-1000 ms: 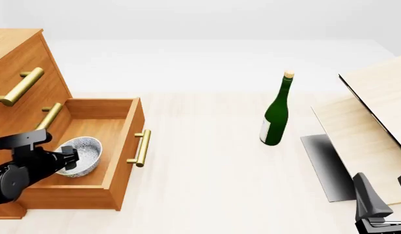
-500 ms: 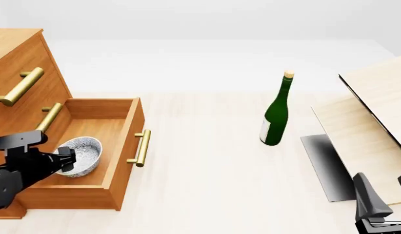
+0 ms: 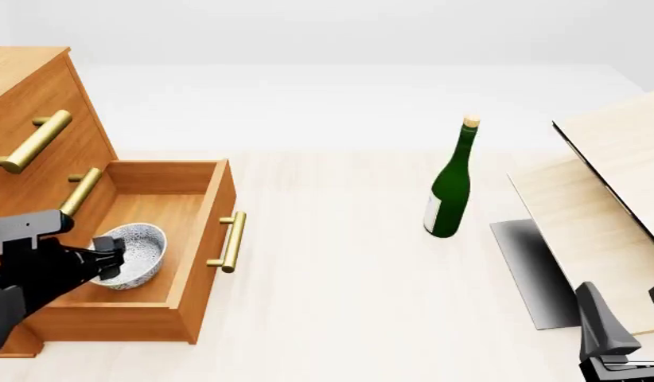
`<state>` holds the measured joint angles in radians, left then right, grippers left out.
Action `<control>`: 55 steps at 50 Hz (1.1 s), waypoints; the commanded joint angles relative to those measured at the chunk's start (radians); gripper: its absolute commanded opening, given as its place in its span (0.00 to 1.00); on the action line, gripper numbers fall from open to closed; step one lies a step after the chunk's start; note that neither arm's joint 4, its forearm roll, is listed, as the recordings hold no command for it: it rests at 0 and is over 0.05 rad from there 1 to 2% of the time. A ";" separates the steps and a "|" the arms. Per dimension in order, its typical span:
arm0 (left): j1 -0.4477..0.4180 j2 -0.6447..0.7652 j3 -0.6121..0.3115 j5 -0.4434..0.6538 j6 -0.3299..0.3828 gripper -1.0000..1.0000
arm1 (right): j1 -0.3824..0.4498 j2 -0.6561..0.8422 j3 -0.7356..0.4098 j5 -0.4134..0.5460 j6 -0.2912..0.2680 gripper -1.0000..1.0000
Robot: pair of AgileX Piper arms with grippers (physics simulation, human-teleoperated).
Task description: Put the bowl in the bottom drawer of the cabinet and close it.
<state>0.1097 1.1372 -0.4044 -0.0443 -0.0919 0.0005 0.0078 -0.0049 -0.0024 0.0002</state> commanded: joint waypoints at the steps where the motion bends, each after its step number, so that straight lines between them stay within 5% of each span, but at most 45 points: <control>1: -0.045 -0.039 0.000 0.024 -0.014 1.00 | 0.000 -0.001 0.001 0.000 0.000 1.00; 26: -0.081 -0.078 0.012 0.033 0.007 1.00 | 0.000 -0.001 0.001 0.000 0.000 1.00; 55: -0.263 -0.127 0.014 0.051 -0.026 1.00 | 0.000 -0.001 0.001 0.000 0.000 1.00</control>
<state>-0.0901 1.0296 -0.3889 -0.0049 -0.1088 0.0005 0.0079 -0.0049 -0.0024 0.0003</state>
